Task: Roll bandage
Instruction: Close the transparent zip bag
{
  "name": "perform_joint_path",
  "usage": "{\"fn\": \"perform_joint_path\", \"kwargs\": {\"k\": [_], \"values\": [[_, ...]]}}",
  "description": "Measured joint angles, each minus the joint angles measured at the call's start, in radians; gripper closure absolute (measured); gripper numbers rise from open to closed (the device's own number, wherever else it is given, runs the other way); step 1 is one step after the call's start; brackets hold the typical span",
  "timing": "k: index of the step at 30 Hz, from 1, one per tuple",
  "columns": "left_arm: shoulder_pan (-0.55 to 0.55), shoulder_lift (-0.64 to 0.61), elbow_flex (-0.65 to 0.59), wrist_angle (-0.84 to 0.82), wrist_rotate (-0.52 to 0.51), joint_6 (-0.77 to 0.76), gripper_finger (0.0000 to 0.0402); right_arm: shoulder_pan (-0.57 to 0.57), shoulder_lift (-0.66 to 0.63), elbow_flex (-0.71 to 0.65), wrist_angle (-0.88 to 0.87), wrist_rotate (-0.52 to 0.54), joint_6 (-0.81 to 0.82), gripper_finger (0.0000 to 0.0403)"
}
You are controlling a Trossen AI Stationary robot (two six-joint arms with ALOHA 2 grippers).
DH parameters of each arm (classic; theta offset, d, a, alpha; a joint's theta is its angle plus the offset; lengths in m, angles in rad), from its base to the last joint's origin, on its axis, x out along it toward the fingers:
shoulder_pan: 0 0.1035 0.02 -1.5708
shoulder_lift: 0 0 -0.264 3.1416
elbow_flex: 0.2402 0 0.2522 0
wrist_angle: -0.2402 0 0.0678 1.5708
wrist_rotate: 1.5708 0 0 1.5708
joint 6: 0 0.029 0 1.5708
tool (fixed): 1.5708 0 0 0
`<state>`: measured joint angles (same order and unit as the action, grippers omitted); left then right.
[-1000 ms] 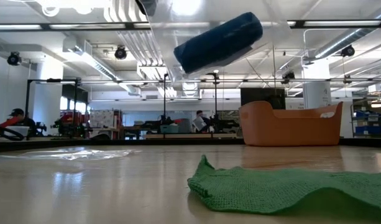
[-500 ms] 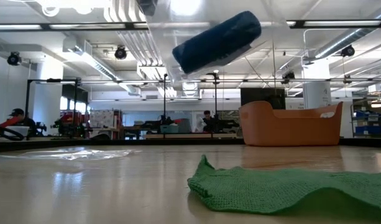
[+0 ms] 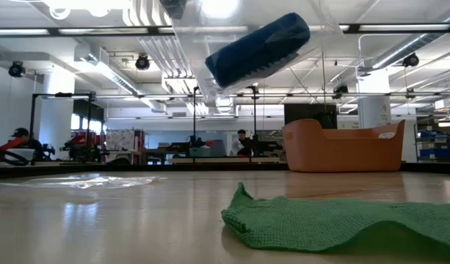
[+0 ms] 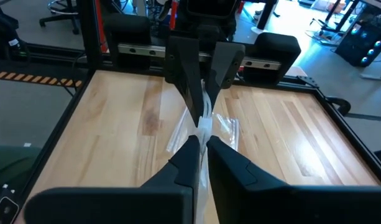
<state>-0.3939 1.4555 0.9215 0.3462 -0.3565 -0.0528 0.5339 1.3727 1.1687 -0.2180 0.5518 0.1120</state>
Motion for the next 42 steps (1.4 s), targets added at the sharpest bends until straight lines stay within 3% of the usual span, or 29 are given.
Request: {"fn": "perform_joint_path", "kwargs": {"k": [11,28,34,42], "values": [[0.000,0.000,0.000,-0.002,0.000,-0.001,0.0401,0.000,0.000,0.000,0.021,0.000,0.000,0.0346],[-0.001,0.000,0.000,0.001,0.000,-0.005,0.0401,-0.004,0.000,0.000,0.037,0.003,0.000,0.0377],[-0.002,0.000,0.000,0.003,0.000,-0.005,0.0401,-0.005,0.000,0.000,0.041,0.076,0.018,0.0378],[-0.002,-0.001,0.000,0.004,0.000,0.046,0.0401,-0.005,0.000,0.000,0.041,0.040,0.000,0.0400]]}}
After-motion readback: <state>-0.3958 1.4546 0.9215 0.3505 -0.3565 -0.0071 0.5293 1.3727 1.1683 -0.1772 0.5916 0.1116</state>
